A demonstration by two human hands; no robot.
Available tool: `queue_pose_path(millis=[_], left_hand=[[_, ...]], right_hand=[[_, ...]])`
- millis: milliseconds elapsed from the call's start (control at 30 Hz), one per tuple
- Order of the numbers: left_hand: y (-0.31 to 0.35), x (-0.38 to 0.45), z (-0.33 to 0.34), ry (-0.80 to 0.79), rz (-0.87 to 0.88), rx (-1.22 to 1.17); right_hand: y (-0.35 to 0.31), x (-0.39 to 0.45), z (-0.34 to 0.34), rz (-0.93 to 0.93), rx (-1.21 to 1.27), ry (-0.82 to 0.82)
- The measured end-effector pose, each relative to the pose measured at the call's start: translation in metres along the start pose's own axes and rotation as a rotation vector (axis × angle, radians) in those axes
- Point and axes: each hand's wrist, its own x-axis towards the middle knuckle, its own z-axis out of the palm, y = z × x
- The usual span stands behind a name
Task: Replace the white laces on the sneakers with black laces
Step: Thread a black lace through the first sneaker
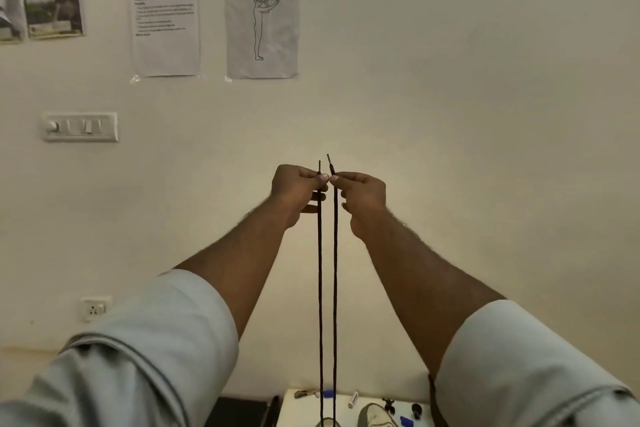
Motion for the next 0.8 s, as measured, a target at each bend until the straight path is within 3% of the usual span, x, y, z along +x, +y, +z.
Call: queue_pose_path(millis=[800], left_hand=[[0.027, 0.003, 0.008, 0.022, -0.048, 0.045]], right_hand=[[-0.018, -0.004, -0.012, 0.004, -0.038, -0.006]])
